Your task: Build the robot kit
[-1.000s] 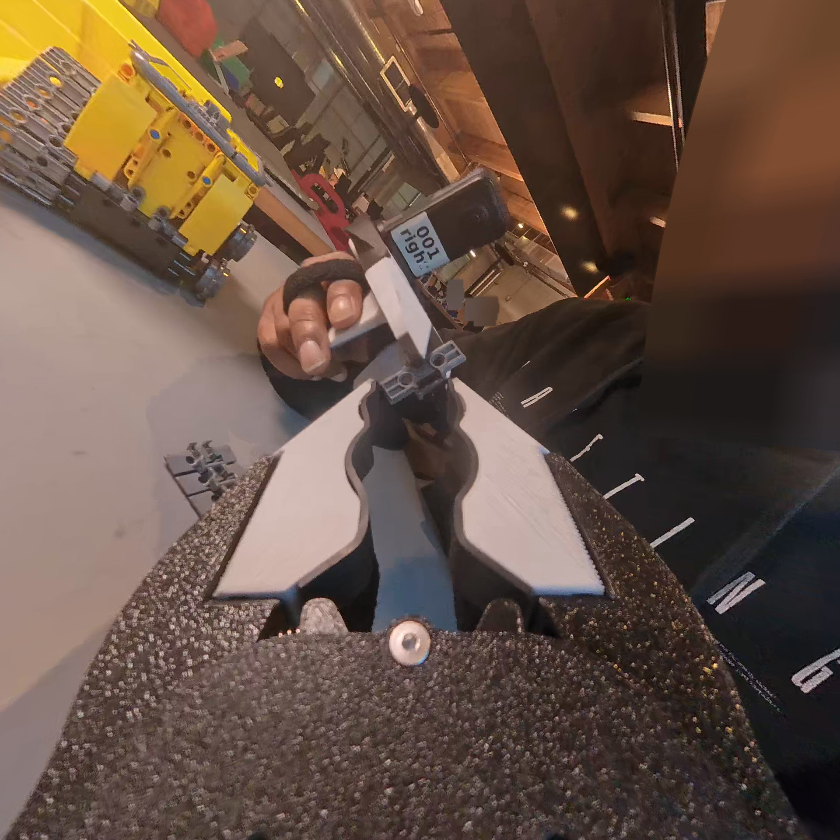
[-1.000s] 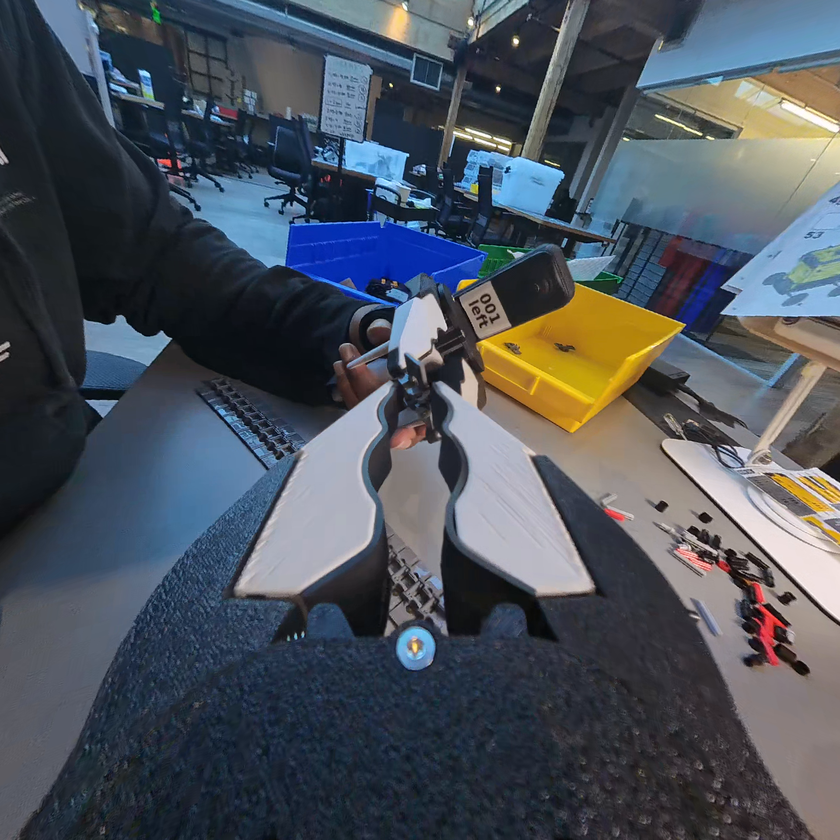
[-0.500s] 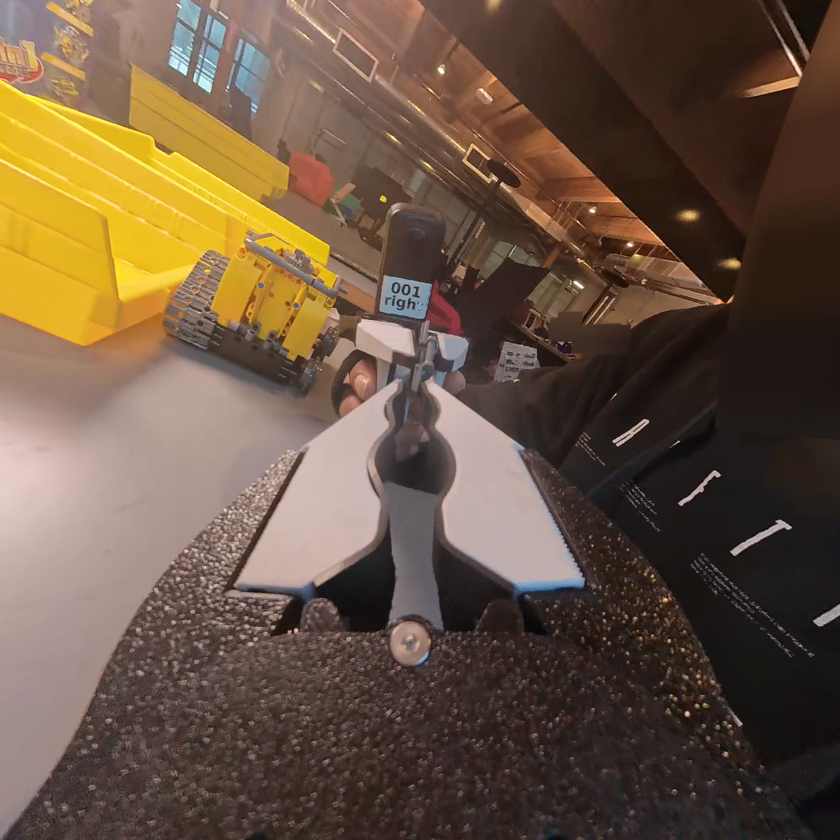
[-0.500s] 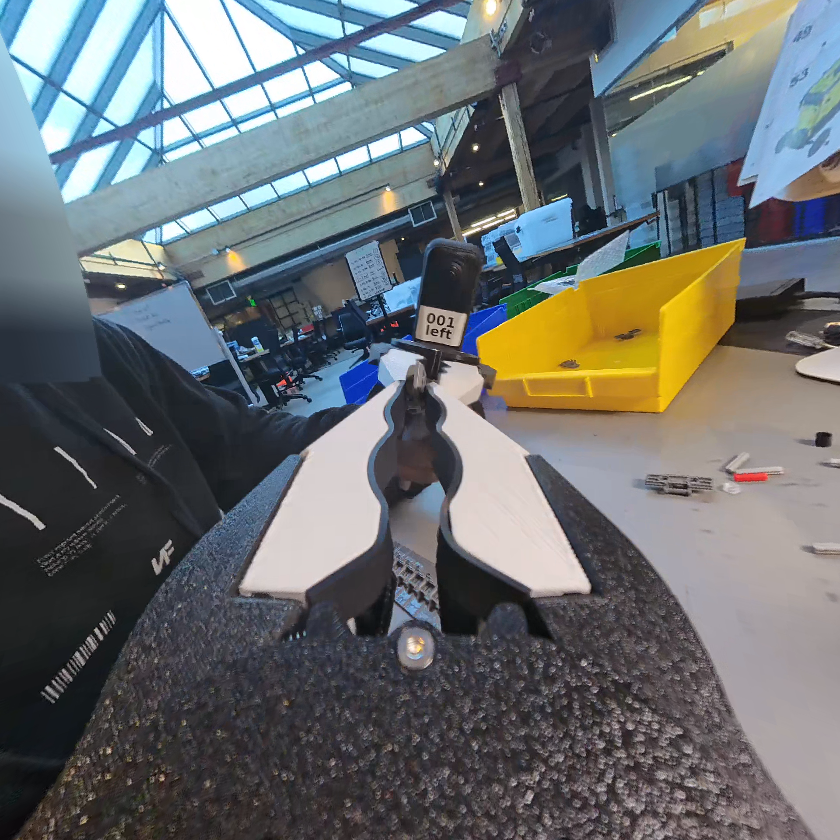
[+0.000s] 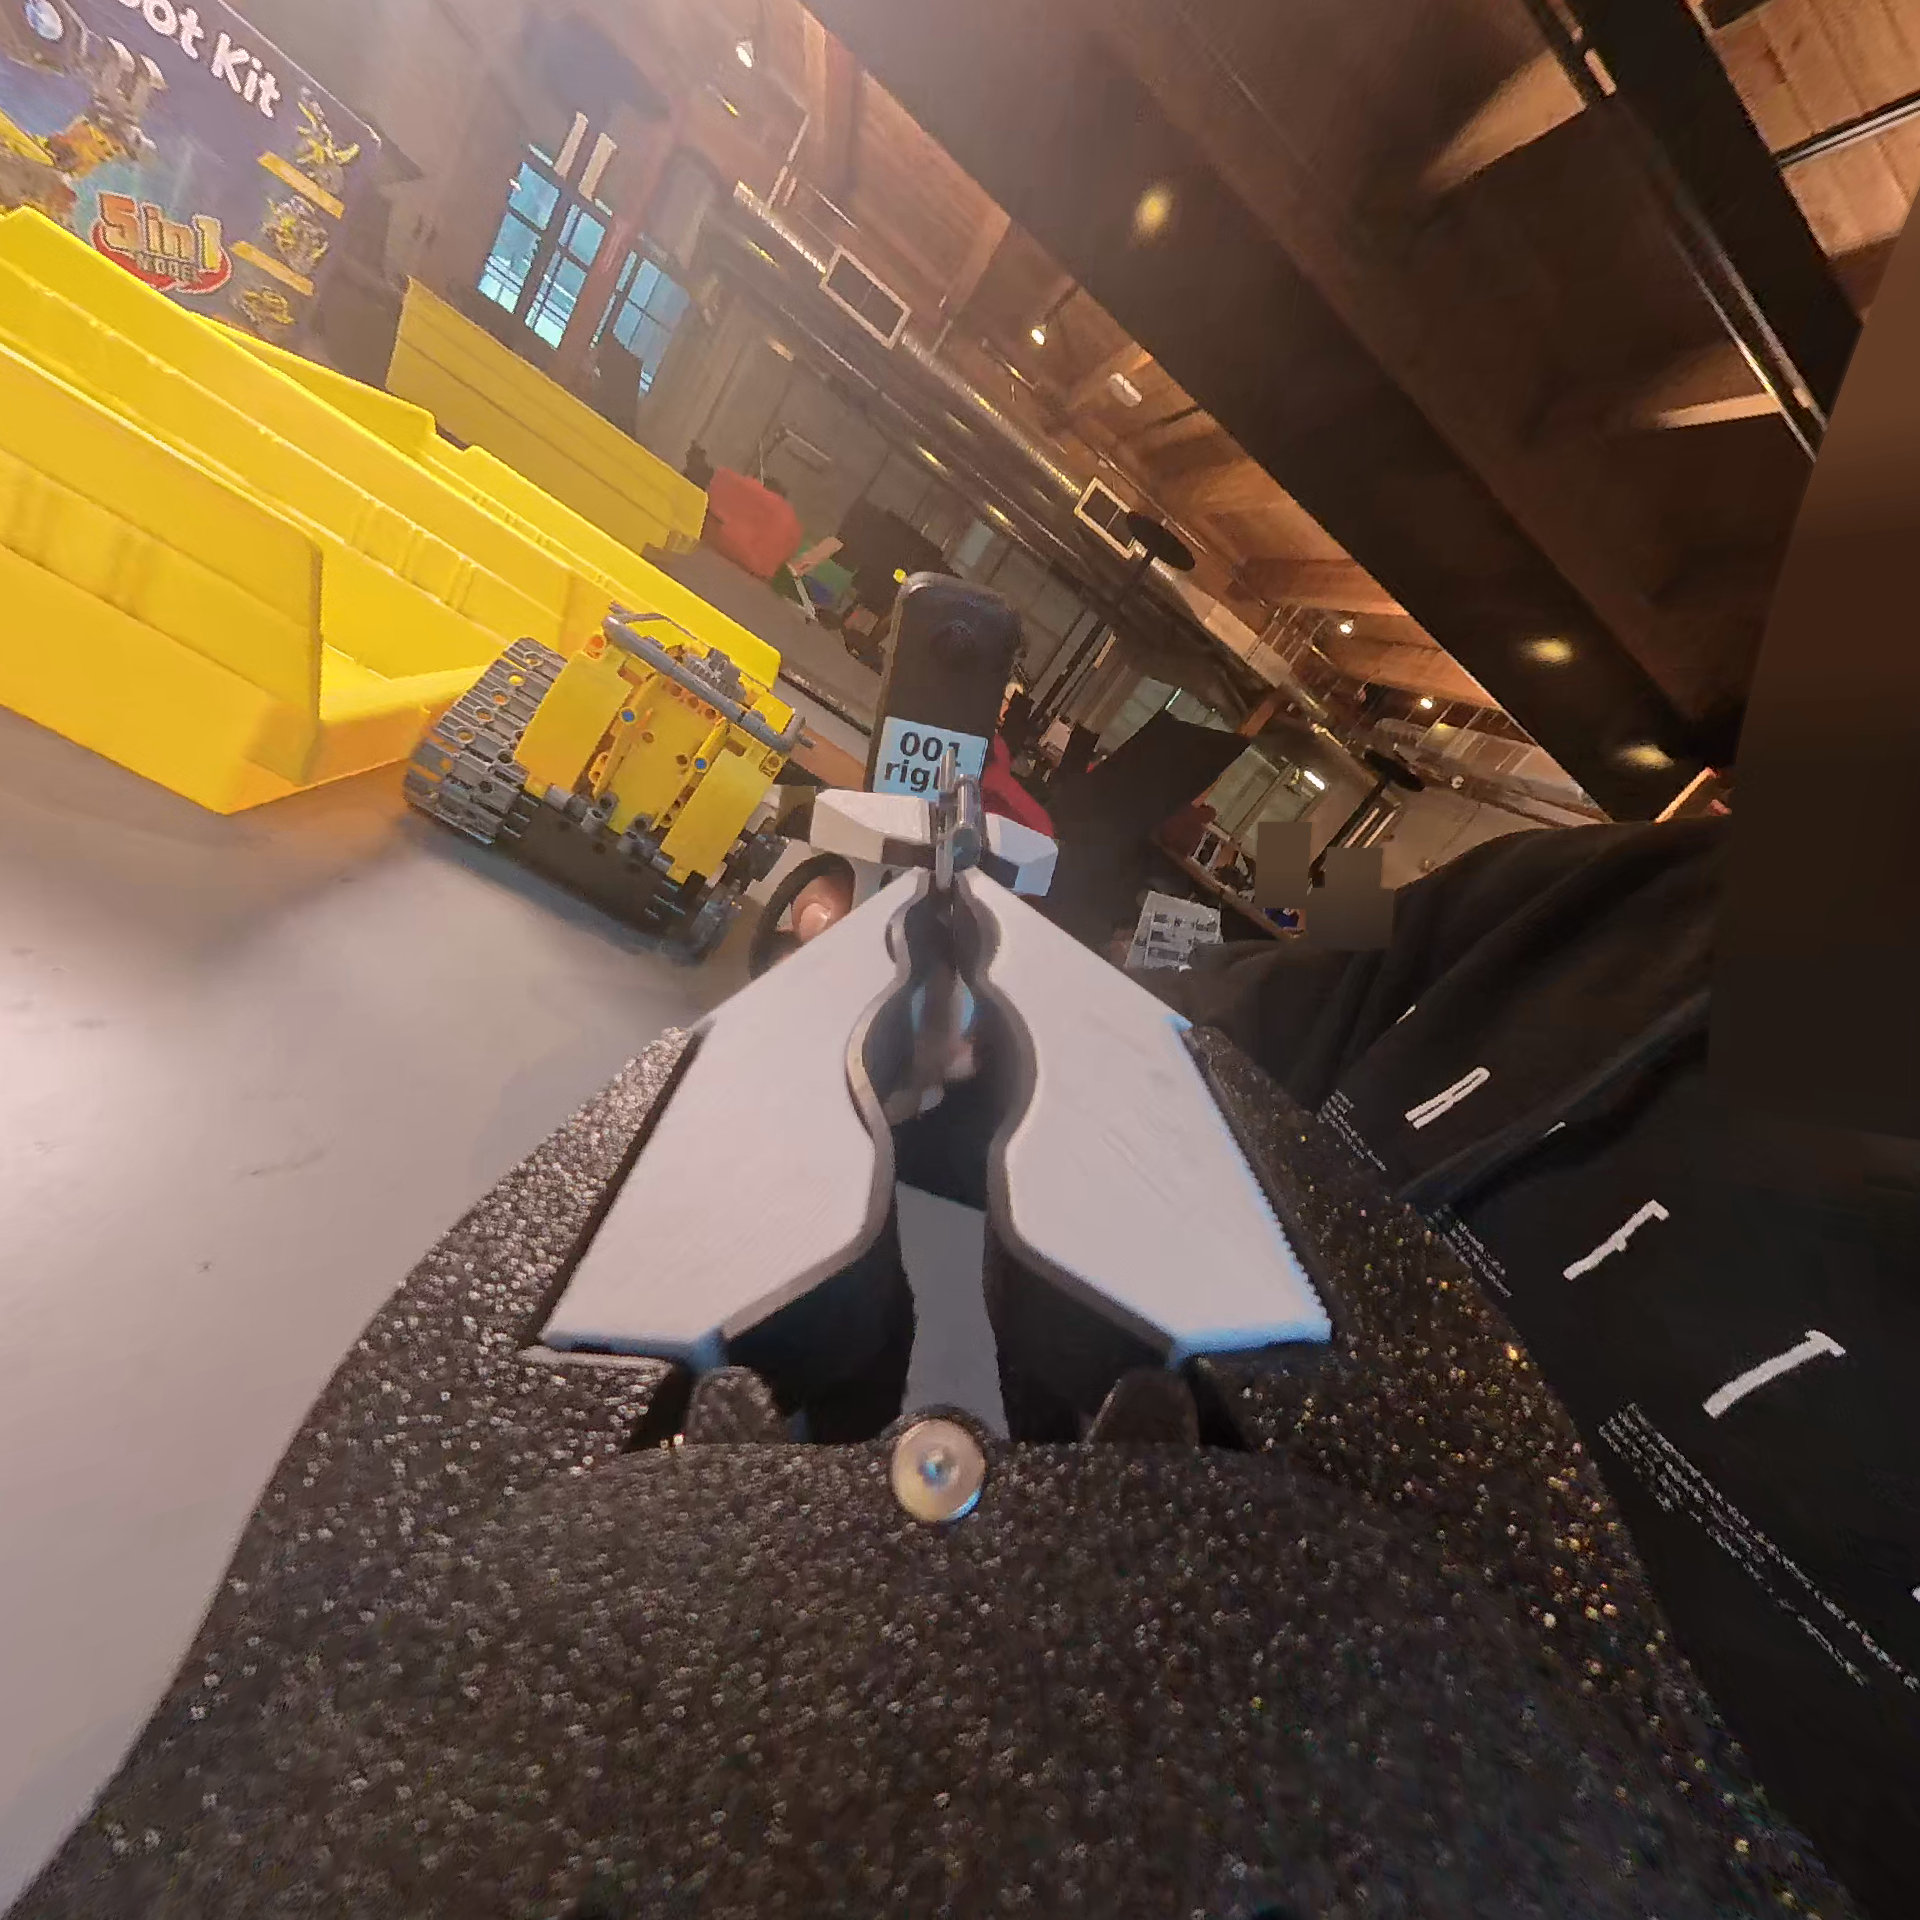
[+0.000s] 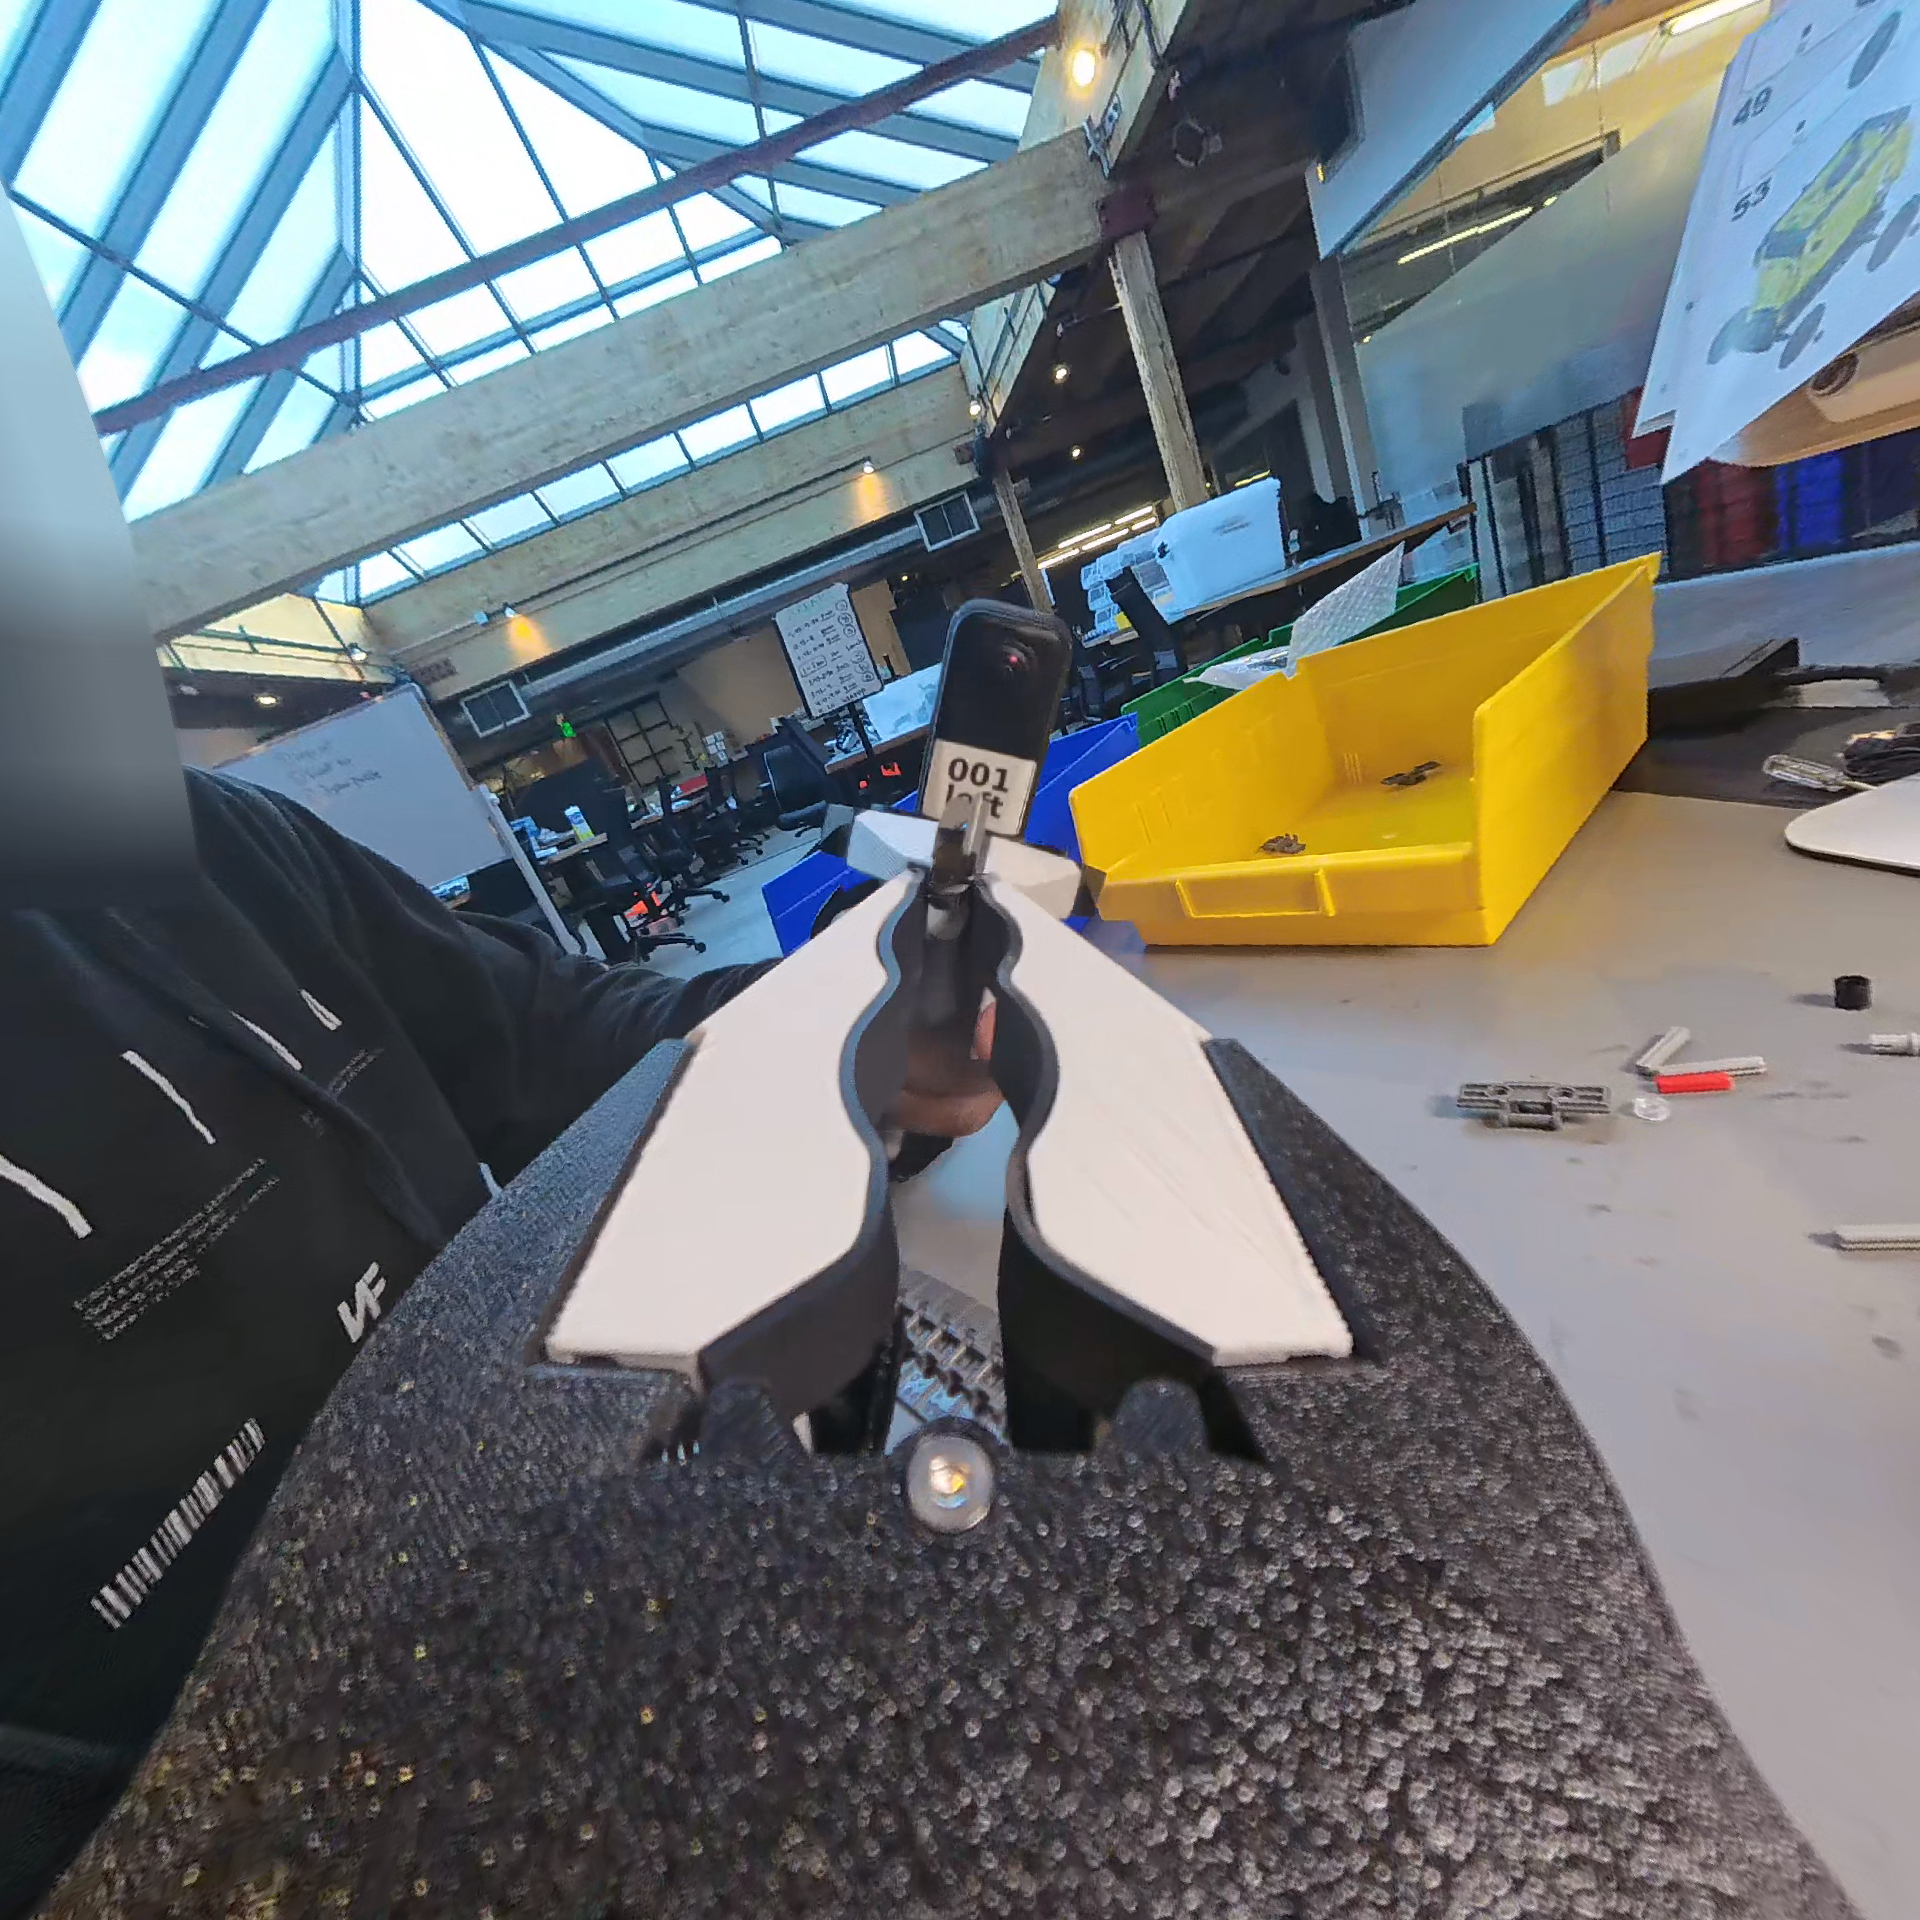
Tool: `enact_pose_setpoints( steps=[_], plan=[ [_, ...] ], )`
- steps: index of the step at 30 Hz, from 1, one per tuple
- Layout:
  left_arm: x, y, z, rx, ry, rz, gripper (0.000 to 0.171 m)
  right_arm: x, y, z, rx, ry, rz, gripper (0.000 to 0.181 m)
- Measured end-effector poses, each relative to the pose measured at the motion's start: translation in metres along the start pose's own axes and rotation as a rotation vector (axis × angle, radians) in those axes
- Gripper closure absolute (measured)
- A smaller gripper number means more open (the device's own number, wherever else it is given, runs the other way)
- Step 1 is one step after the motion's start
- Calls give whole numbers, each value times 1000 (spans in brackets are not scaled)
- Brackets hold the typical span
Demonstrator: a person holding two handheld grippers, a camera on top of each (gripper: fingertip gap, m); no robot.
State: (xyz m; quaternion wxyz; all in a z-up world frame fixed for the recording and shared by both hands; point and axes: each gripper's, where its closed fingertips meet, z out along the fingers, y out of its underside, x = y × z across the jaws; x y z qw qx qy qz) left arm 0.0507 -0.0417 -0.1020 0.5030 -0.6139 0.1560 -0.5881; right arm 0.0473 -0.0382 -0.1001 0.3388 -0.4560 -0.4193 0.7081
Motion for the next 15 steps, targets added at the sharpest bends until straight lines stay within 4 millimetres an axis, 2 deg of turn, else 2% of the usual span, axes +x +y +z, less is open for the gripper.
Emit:
enact_pose_setpoints(
  steps=[7,15],
  plan=[
    [1,-7,4,116,18,-73,170,1,-11,1,69,24,-9,173],
    [5,-5,6,113,-20,-14,170,-1,-17,8,90,25,46,175]
  ],
)
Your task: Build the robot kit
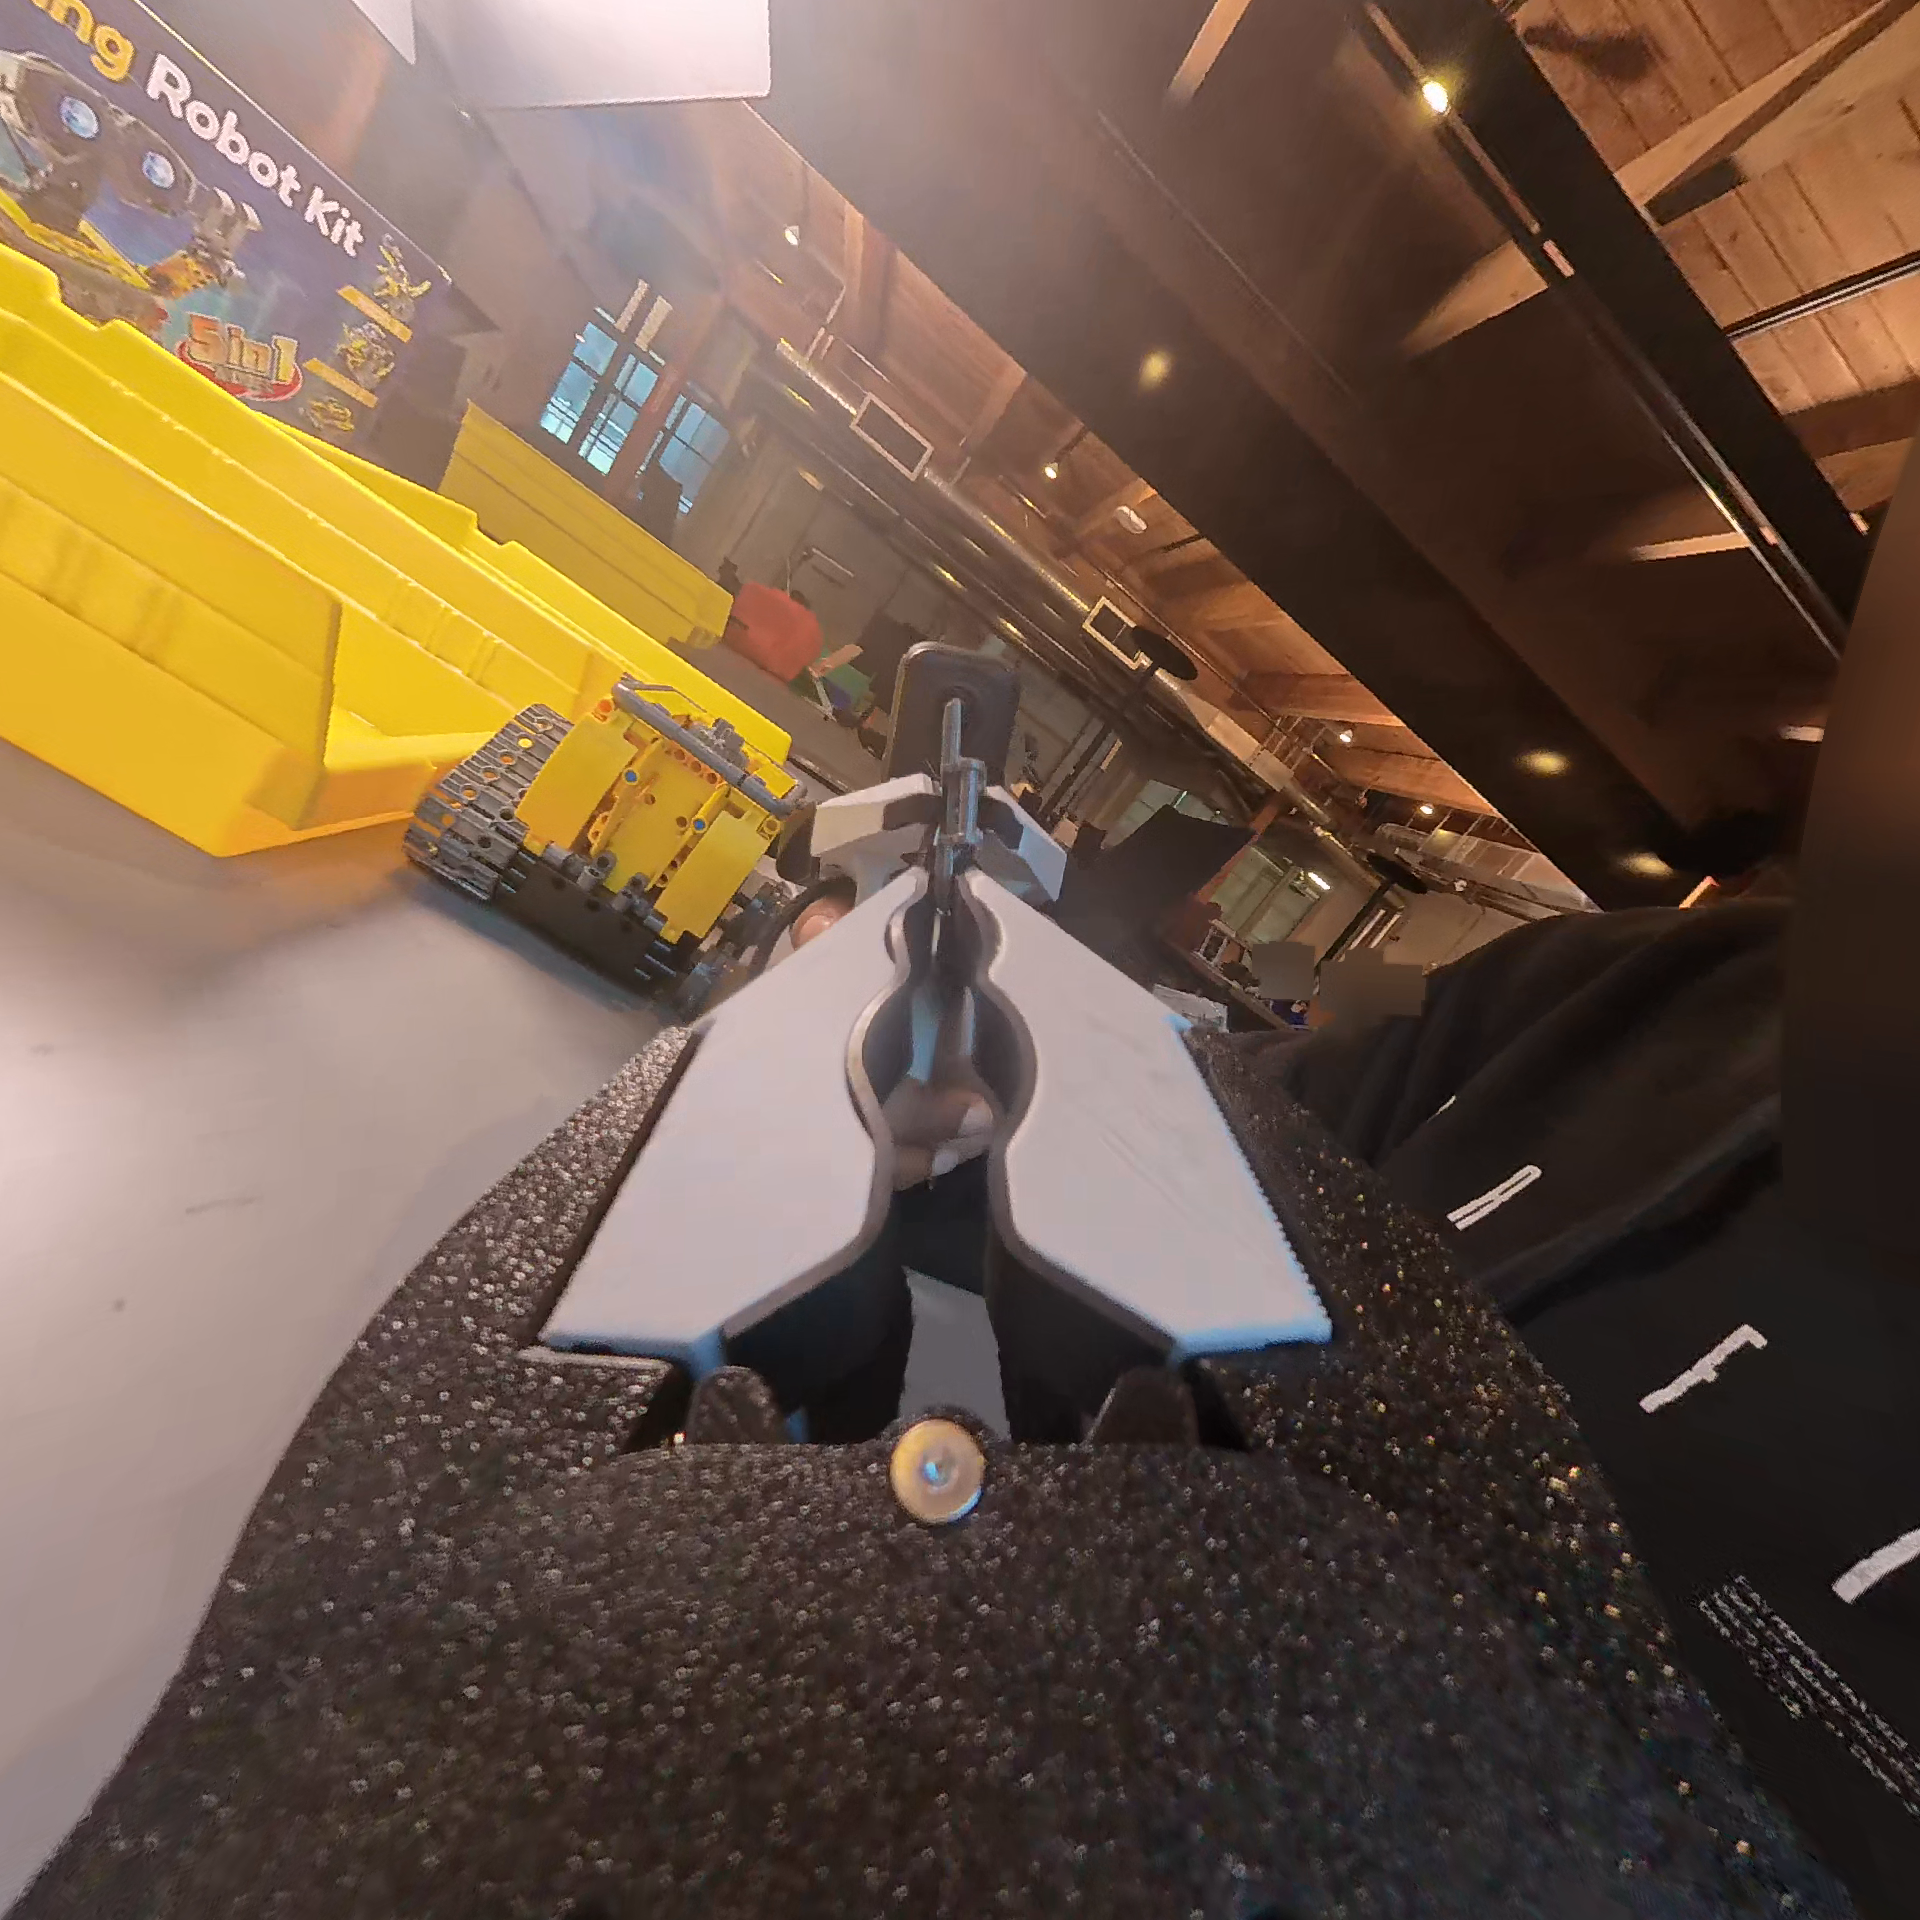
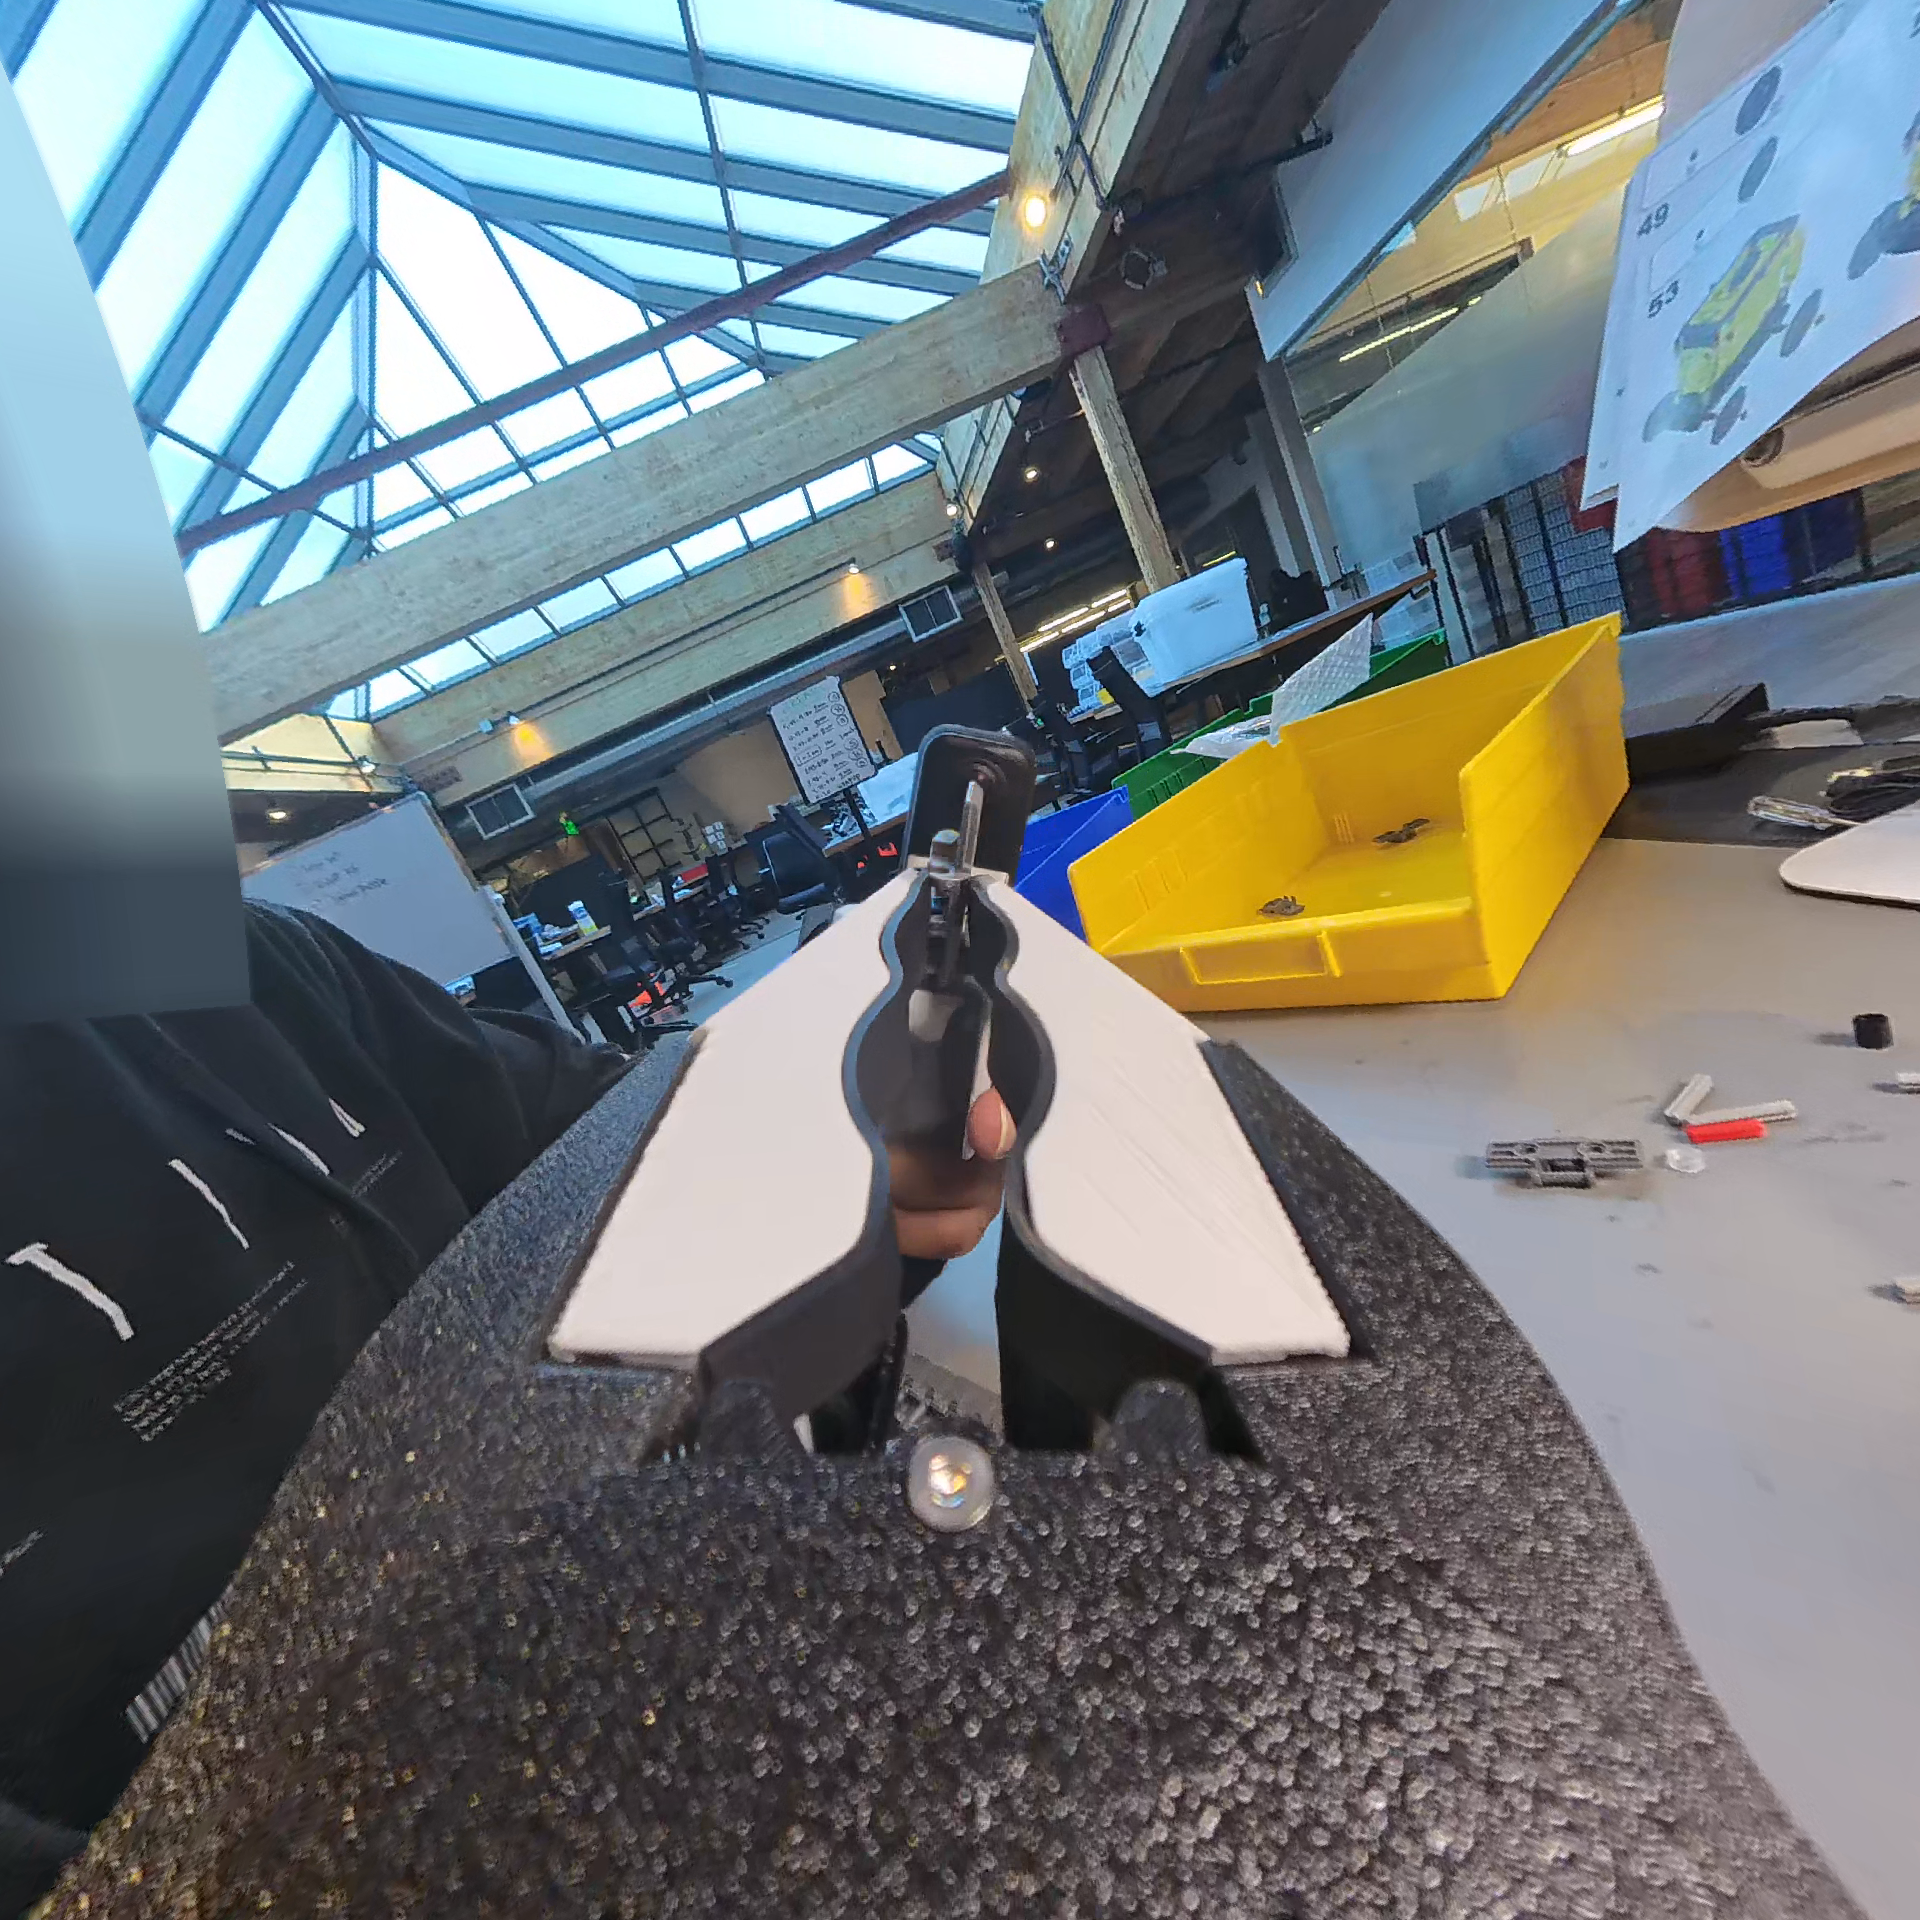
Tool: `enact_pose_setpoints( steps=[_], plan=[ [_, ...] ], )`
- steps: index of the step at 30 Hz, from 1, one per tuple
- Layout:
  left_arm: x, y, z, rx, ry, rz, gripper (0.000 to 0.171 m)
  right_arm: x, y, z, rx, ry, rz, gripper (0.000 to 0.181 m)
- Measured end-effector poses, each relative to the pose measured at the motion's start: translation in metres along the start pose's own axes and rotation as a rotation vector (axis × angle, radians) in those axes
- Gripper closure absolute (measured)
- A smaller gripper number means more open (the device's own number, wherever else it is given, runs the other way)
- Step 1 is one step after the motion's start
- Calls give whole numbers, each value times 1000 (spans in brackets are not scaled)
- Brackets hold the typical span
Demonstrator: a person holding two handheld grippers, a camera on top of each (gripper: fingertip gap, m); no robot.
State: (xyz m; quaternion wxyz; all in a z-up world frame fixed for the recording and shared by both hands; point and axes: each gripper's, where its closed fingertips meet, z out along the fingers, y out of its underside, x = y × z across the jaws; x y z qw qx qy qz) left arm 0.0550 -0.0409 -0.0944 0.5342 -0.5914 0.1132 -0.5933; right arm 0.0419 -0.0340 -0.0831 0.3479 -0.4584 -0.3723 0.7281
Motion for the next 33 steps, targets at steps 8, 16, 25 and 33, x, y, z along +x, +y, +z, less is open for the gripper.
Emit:
enact_pose_setpoints(
  steps=[8,16,25,33],
  plan=[
    [-25,23,-8,-242,-186,150,162,26,21,-12,-372,174,-26,175],
    [-67,98,-27,-757,-436,386,148,56,99,-76,-1070,355,191,175],
    [-82,127,-29,-909,-547,536,147,68,120,-88,-1253,431,295,175],
    [-83,127,-29,-900,-567,550,149,70,120,-86,-1373,481,247,175]
  ],
)
